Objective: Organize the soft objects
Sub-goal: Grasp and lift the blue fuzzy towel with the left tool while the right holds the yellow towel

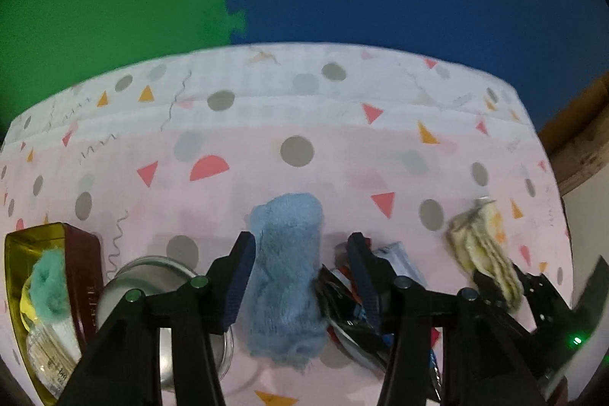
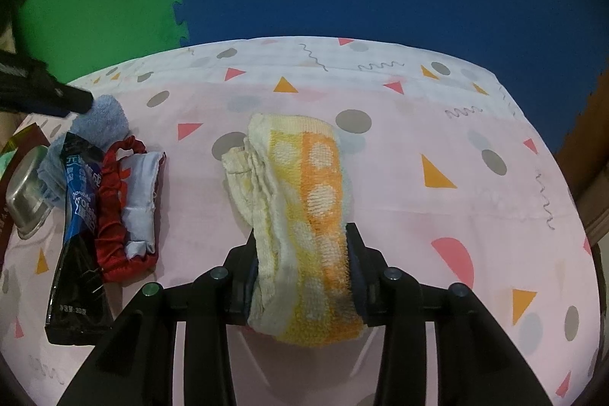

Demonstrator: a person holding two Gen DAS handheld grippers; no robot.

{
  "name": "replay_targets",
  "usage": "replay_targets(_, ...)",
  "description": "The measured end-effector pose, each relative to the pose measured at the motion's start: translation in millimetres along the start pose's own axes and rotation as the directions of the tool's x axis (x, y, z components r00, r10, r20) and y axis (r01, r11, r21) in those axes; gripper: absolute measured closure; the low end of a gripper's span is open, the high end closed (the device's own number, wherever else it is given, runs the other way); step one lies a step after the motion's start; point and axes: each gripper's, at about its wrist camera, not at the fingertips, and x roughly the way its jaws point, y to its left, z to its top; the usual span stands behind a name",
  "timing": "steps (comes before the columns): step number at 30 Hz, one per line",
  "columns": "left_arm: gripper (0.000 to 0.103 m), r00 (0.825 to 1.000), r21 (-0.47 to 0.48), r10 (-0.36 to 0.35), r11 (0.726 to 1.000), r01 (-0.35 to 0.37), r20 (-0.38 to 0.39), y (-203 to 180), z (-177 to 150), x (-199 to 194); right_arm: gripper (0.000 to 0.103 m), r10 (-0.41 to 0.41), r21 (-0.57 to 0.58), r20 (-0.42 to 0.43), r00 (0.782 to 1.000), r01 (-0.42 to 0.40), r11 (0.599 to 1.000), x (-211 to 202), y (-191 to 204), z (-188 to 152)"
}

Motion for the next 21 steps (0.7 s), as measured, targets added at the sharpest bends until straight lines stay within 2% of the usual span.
replay_targets(7,0.051,0.998,-0.030,0.033,0.999,-0.034,-0.049,7,-2,34,0.064,0.017,0.010,-0.003,1.000,-0.017,1.000,1,-1,1)
replay_targets(10,0.052,0.999,-0.062,0.029,0.998,-0.031,-0.038,14,-2,36,0.064,0.017,0.011,-0.003,1.000,-0.017,1.000,1,-2,1)
replay_targets(11,0.062,0.999,-0.067,0.020,0.997,-0.022,-0.028,16,-2,34,0.064,0.018,0.011,-0.003,1.000,-0.018,1.000,1,-1,1)
replay_targets(12,0.078,1.000,-0.069,0.013,0.998,-0.014,-0.015,16,-1,32,0.064,0.018,0.012,-0.003,1.000,-0.018,1.000,1,-1,1)
replay_targets(13,0.082,1.000,-0.067,0.017,0.998,-0.018,-0.010,17,0,30,0.064,0.018,0.012,-0.003,1.000,-0.018,1.000,1,-1,1)
replay_targets(21,0.087,0.999,-0.077,0.027,0.997,-0.024,0.044,22,1,7,0.063,0.017,0.010,-0.003,1.000,-0.017,1.000,1,-1,1)
